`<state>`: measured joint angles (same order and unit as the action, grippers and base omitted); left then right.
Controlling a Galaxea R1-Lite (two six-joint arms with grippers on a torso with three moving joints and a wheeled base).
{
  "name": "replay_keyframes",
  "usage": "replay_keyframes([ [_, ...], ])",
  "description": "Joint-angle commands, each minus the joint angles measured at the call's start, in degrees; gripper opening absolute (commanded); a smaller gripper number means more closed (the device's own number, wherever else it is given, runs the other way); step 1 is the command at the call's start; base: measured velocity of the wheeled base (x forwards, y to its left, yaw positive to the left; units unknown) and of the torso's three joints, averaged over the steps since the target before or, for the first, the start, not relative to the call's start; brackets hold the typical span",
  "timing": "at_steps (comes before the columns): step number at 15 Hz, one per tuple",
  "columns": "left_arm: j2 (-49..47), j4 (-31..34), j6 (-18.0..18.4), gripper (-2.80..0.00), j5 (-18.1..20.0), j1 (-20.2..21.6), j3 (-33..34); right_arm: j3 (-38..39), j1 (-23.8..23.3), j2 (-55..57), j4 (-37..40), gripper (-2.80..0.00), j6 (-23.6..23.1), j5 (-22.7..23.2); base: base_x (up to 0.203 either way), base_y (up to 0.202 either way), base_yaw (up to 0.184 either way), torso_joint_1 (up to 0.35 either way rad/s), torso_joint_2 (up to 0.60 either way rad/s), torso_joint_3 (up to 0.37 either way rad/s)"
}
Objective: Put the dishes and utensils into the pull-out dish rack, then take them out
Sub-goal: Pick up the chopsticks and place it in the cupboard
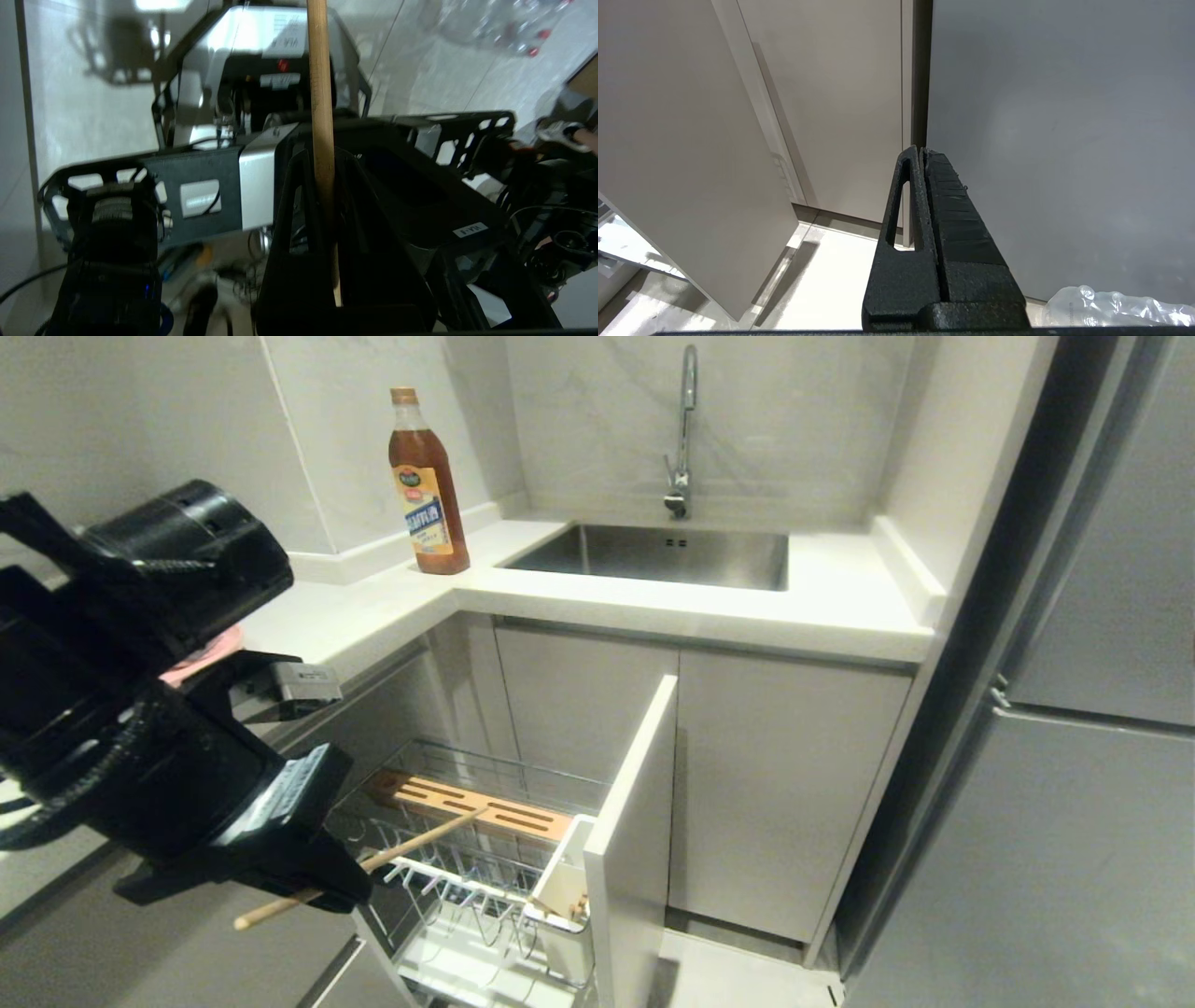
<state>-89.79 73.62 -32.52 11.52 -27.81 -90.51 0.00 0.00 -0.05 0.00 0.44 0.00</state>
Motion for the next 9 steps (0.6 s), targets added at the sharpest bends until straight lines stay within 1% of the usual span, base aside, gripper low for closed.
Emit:
replay_keyframes([
  [1, -5.34, 1.56, -0.09, -2.8, 0.46, 0.3, -1.47, 0.0, 0.0, 0.05, 0.0, -2.8, 0.0, 0.0, 0.0, 0.0, 0.0, 0.0, 0.0, 0.0],
  [4, -12.43, 4.0, 0.04, -2.8, 1.69, 0.25, -5.53, 0.0, 0.0, 0.05, 0.0, -2.8, 0.0, 0.0, 0.0, 0.0, 0.0, 0.0, 0.0, 0.0],
  [7, -19.86, 6.64, 0.02, -2.8, 2.22, 0.21, -9.49, 0.0, 0.0, 0.05, 0.0, -2.8, 0.0, 0.0, 0.0, 0.0, 0.0, 0.0, 0.0, 0.0],
  [9, -23.18, 7.42, 0.01, -2.8, 2.5, 0.24, -11.8, 0.0, 0.0, 0.05, 0.0, -2.8, 0.0, 0.0, 0.0, 0.0, 0.0, 0.0, 0.0, 0.0],
])
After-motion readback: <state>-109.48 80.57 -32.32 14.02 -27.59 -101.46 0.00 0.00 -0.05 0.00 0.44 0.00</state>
